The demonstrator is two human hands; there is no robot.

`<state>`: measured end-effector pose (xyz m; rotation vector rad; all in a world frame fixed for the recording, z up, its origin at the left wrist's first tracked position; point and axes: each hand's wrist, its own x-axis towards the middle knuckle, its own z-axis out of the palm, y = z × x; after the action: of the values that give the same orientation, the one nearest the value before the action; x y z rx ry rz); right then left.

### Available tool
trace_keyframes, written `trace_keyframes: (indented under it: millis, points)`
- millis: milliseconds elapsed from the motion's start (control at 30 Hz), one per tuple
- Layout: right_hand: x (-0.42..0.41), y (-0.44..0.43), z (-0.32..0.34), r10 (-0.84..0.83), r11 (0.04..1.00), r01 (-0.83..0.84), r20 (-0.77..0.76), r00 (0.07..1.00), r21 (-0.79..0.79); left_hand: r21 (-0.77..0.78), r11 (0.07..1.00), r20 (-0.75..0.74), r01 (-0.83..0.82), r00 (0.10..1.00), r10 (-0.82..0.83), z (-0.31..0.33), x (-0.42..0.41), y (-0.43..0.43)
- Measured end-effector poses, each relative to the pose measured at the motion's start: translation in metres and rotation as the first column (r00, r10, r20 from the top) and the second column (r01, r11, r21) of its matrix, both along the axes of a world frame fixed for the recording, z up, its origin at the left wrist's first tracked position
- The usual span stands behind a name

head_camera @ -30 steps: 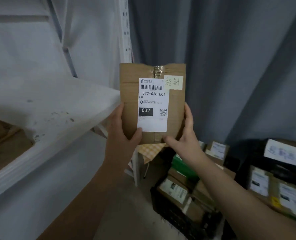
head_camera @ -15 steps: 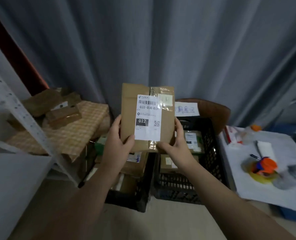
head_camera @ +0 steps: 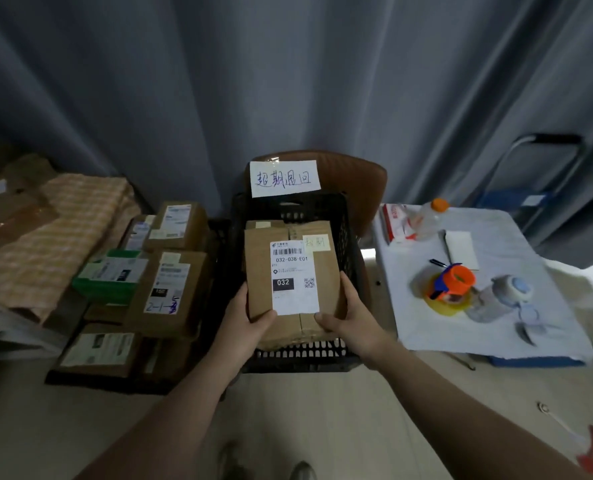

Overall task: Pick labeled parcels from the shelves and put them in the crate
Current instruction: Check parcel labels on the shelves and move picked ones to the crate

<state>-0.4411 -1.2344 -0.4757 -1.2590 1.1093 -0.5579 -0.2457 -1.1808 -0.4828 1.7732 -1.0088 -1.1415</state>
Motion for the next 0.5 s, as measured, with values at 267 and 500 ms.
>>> trace_keyframes:
  millis: [267, 500]
  points:
    - [0.002, -0.082, -0.038, -0.059, 0.997, 0.046, -0.203, 0.977, -0.069, 0.037, 0.995, 0.068, 0.088, 0.994, -0.090, -0.030, -0.001, -0.092]
    - [0.021, -0.177, -0.059, -0.071, 0.992, 0.018, -0.433, 0.899, -0.127, 0.057, 0.987, 0.068, 0.149, 0.986, -0.152, -0.065, 0.018, -0.187]
